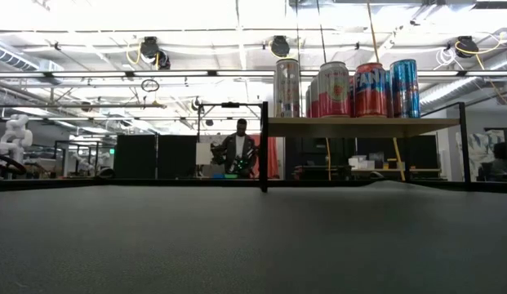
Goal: Place canned beverage on shelf
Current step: Put the white yellow soda can on the shelf aligned with the other white yellow soda cans
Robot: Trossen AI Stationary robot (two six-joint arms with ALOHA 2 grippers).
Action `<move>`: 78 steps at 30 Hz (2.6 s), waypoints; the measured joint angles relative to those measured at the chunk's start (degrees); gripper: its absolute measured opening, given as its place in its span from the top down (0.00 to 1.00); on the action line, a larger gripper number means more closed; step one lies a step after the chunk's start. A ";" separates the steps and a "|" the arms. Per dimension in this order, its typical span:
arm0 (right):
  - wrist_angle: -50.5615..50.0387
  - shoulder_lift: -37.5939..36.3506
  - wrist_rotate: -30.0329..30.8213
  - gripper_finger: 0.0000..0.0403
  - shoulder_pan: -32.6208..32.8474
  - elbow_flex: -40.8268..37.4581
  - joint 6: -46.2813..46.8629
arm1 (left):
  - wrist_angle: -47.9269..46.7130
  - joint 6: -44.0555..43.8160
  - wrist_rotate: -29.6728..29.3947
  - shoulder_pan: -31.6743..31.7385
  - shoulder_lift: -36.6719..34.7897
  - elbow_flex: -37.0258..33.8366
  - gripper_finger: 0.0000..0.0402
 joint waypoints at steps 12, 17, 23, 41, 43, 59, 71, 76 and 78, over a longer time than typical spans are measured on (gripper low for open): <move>0.11 0.00 0.01 1.00 0.00 0.00 -0.56 | 8.10 -1.13 2.84 -0.69 0.07 -7.45 0.21; 0.11 0.00 0.02 1.00 0.00 0.00 -0.58 | 10.92 -1.14 3.04 -0.71 0.07 -9.74 0.21; 0.11 0.00 0.02 1.00 -0.02 0.00 -0.44 | 11.91 -1.13 3.33 -0.69 0.11 -10.15 0.24; 0.13 0.00 0.04 1.00 -0.01 0.00 -4.24 | 11.95 -1.09 4.77 -0.65 0.11 -10.15 0.37; 0.13 0.00 0.02 1.00 -0.02 0.00 -4.25 | 11.98 -1.13 4.79 -0.64 0.11 -10.15 0.38; 0.11 0.00 0.02 1.00 -0.02 -0.02 -5.19 | 12.01 -0.90 1.26 4.29 0.13 -6.15 0.38; -0.57 0.00 0.00 1.00 -0.02 -0.02 -1.96 | 11.94 0.53 -6.21 8.69 0.13 -0.22 0.38; -0.57 0.00 -0.11 1.00 0.00 -0.02 0.11 | 12.25 5.09 -8.15 11.79 0.13 2.38 0.38; -0.55 0.00 -0.13 1.00 0.00 -0.02 1.09 | 12.24 7.14 -8.88 13.07 0.13 3.36 0.38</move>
